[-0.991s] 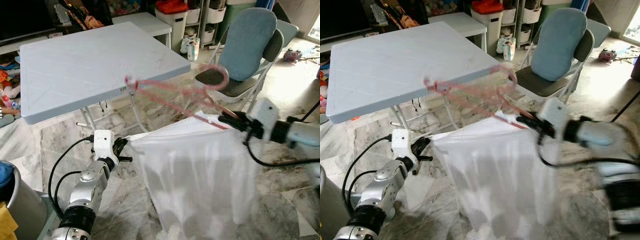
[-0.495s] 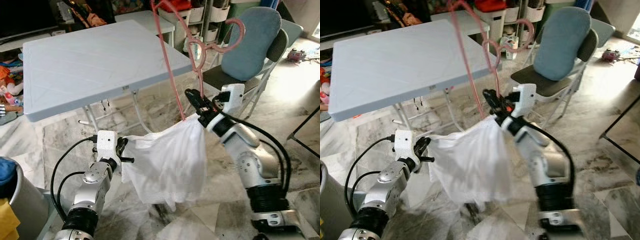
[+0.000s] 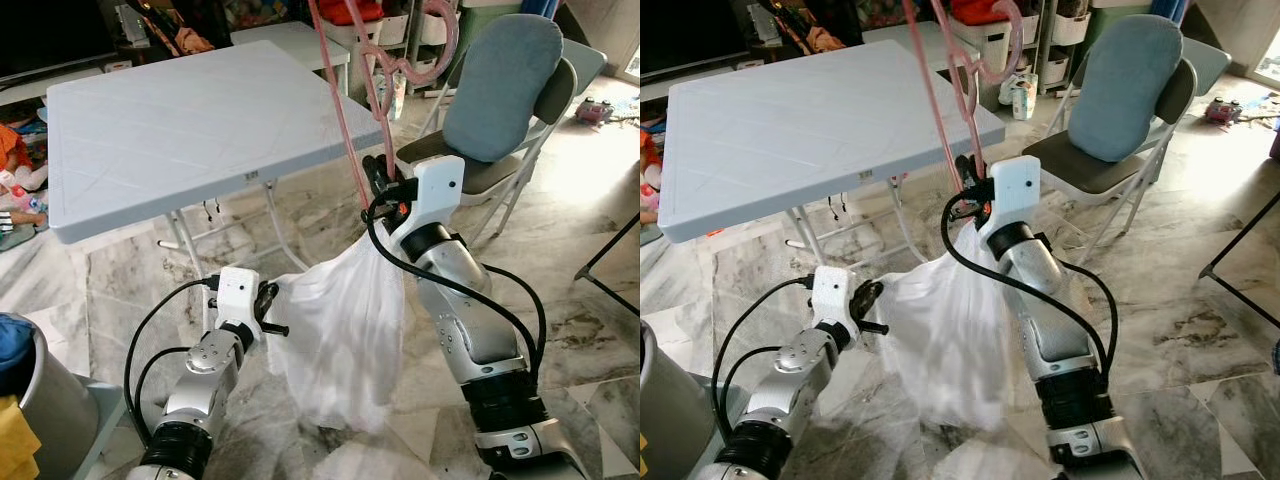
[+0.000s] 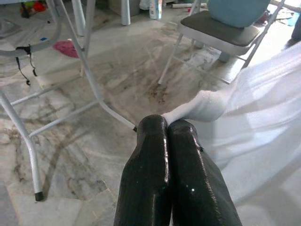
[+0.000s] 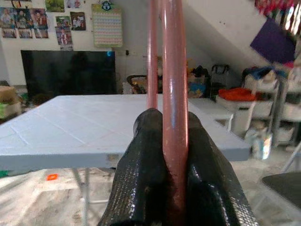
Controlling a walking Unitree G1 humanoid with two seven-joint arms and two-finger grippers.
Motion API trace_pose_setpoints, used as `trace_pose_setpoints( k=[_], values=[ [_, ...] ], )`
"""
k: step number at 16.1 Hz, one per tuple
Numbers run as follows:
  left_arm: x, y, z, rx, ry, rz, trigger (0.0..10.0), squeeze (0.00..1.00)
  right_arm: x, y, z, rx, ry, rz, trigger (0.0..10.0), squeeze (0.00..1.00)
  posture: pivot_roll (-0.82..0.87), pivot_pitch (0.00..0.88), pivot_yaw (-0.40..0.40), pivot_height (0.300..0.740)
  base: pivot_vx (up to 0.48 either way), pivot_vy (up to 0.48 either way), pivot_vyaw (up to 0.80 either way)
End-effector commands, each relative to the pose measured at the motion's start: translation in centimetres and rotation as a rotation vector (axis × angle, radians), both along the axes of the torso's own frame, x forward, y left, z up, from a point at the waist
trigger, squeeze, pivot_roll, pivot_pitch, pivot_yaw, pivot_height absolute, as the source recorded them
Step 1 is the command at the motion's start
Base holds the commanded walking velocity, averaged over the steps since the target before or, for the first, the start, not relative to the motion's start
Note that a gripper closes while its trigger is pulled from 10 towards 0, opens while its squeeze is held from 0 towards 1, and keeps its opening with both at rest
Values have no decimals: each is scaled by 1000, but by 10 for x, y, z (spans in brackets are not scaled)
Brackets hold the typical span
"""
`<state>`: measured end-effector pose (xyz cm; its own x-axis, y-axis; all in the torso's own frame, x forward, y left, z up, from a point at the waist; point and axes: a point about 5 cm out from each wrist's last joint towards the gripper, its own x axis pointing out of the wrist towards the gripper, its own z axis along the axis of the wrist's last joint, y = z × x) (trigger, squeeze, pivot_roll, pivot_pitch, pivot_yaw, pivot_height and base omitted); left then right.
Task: Hang hanger
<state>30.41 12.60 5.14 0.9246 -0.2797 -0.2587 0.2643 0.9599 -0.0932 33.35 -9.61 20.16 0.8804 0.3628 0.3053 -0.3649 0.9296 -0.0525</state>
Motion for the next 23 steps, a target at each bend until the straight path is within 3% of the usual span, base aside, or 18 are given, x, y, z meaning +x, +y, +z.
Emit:
trace_pose_setpoints(
  k=[1,2,3,4,5,6,9,10,13,14,15,18,19,21,23],
  values=[
    [1,3,3,14,-20,-7,10000,0,-1,3,18,18,-95,-12,10000,0,-167,0,27,731,0,0,0],
    [-2,-8,3,-73,5,-84,10000,0,4,-2,19,56,-96,-72,10000,0,-173,0,28,731,0,0,0],
    [-18,-34,0,-159,76,-326,10000,0,14,-13,23,56,-117,-209,10000,0,-174,0,29,731,0,0,0],
    [-32,-46,-9,-77,121,-491,10000,0,21,-14,25,36,-123,-247,10000,0,-174,0,31,731,0,0,0],
    [-43,-50,-18,5,152,-574,10000,0,27,-11,29,24,-133,-242,10000,0,-170,0,33,731,0,0,0],
    [-43,-47,-19,23,154,-560,10000,0,32,-8,33,19,-134,-220,10000,0,-168,0,32,731,0,0,0],
    [-31,-24,-18,94,131,-435,10000,0,43,-6,27,92,-2,-149,10000,0,-160,0,21,731,0,0,0],
    [-27,-15,-10,98,97,-394,10000,0,40,3,20,72,7,-55,10000,0,-158,0,18,731,0,0,0],
    [-11,4,17,21,-33,-177,10000,0,26,5,4,-53,-12,54,10000,0,-149,0,15,731,0,0,0],
    [-6,14,35,-6,-101,-100,10000,0,18,-5,-14,-175,2,80,10000,0,-149,0,15,731,0,0,0],
    [-5,18,48,-6,-166,-51,10000,0,14,-15,-26,-208,36,74,10000,0,-141,0,18,731,0,0,0],
    [-6,33,69,51,-288,136,10000,0,3,-38,-47,-207,138,38,10000,0,-133,0,27,731,0,0,0],
    [-12,41,70,37,-315,207,10000,0,-3,-45,-54,-201,164,23,10000,0,-129,0,34,731,0,0,0],
    [-22,53,68,90,-357,321,10000,0,-13,-52,-64,-217,213,10,10000,0,-129,0,37,731,0,0,0],
    [-27,59,63,139,-357,365,10000,0,-21,-55,-70,-245,216,-14,10000,0,-131,0,36,731,0,0,0]
  ],
)
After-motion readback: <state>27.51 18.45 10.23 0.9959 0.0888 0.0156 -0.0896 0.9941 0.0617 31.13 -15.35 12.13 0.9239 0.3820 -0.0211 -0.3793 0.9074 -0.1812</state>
